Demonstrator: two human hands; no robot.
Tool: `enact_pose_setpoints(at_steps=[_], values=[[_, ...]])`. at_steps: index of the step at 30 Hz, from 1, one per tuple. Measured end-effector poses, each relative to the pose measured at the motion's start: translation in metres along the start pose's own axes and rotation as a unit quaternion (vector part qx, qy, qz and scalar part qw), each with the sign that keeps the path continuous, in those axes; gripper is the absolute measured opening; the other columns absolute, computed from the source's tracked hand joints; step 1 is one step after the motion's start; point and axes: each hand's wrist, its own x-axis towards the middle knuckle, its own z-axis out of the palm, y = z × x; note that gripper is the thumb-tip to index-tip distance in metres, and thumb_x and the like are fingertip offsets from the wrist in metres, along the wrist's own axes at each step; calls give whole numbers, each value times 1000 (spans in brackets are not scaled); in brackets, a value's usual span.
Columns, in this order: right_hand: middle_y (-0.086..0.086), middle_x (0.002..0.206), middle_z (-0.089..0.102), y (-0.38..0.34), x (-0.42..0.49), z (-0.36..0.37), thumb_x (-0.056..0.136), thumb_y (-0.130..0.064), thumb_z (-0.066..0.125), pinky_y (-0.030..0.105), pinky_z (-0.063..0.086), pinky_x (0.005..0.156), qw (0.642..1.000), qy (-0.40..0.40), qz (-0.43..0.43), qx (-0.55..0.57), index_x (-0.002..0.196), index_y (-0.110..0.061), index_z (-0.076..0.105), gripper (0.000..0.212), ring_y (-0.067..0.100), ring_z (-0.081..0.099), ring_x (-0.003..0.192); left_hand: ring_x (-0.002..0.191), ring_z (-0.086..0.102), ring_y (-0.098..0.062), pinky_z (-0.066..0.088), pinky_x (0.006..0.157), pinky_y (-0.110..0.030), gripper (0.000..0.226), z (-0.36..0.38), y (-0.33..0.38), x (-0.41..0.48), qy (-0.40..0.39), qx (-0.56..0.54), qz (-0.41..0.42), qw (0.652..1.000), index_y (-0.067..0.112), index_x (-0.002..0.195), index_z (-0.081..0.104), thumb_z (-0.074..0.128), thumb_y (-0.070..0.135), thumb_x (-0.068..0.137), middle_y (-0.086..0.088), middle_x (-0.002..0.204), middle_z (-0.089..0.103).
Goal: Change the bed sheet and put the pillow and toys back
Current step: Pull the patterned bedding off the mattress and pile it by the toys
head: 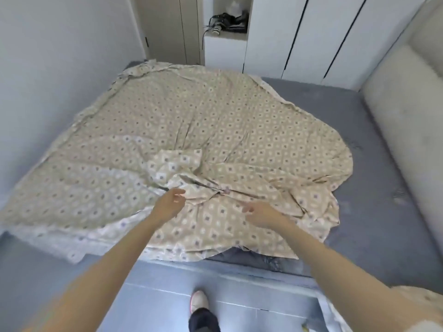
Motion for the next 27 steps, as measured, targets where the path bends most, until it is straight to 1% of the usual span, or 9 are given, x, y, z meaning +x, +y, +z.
enact_pose_setpoints(at_steps=[1, 3, 4, 6, 11, 15, 18, 22, 27], values=[[4, 148, 39, -7, 16, 1, 96, -13, 42, 33, 48, 93, 1000, -4, -1, 2, 138, -20, 48, 43, 23, 49, 124, 100, 60, -21, 45, 60, -23, 32, -7, -5, 11, -3, 3, 2, 1000, 16, 126, 55, 51, 17, 94, -10, 120, 60], [4, 147, 41, -20, 43, 3, 94, -14, 44, 34, 49, 88, 1000, -5, 0, -1, 139, -20, 45, 46, 24, 54, 118, 108, 59, -22, 50, 77, -29, 34, -21, -11, 31, -14, 14, 3, 1000, 17, 127, 55, 53, 19, 93, -7, 125, 59], [5, 146, 41, -27, 59, 4, 93, -16, 46, 36, 50, 88, 1000, -10, 5, -5, 140, -20, 44, 46, 26, 55, 116, 110, 58, -22, 49, 87, -33, 35, -29, -13, 42, -17, 18, -6, 1000, 18, 128, 55, 54, 20, 93, -6, 126, 57], [6, 146, 41, -34, 84, 5, 93, -22, 49, 40, 49, 91, 1000, -14, 16, -18, 141, -20, 43, 49, 28, 52, 121, 110, 57, -22, 47, 93, -36, 36, -37, -16, 61, -19, 19, -19, 999, 21, 128, 55, 55, 20, 92, -6, 127, 56], [9, 149, 31, -39, 156, 13, 86, -24, 57, 50, 41, 101, 996, -12, 42, -81, 147, -26, 30, 66, 39, 26, 137, 99, 57, -16, 48, 84, -31, 31, -35, -28, 115, -17, 22, -21, 999, 26, 124, 54, 51, 21, 94, 0, 119, 61], [8, 143, 31, -33, 211, 28, 79, -21, 63, 52, 40, 96, 990, -14, 60, -126, 143, -21, 31, 72, 38, 28, 131, 80, 56, -14, 44, 61, -23, 36, -15, -41, 161, -23, -2, -33, 999, 23, 124, 53, 47, 8, 93, 0, 117, 62], [9, 150, 21, -24, 253, 41, 73, -24, 73, 55, 34, 102, 987, -31, 80, -137, 146, -17, 21, 90, 40, 20, 137, 92, 54, -14, 43, 63, -20, 41, 2, -56, 197, -26, 7, -41, 999, 24, 128, 51, 46, 5, 91, 1, 121, 56], [12, 159, -15, -8, 299, 58, 73, -34, 80, 64, 18, 111, 976, -54, 116, -174, 152, -17, -11, 122, 42, -8, 145, 101, 55, -14, 43, 65, -16, 44, 24, -81, 239, -27, 15, -44, 999, 24, 129, 50, 45, 4, 91, 4, 123, 53], [20, 156, -22, 17, 324, 83, 80, -43, 73, 65, 16, 111, 961, -94, 127, -226, 152, -8, -11, 116, 47, -13, 143, 108, 55, -18, 46, 93, -34, 44, 41, -97, 263, -25, 46, -15, 999, 20, 134, 47, 46, 5, 92, 3, 129, 52]])
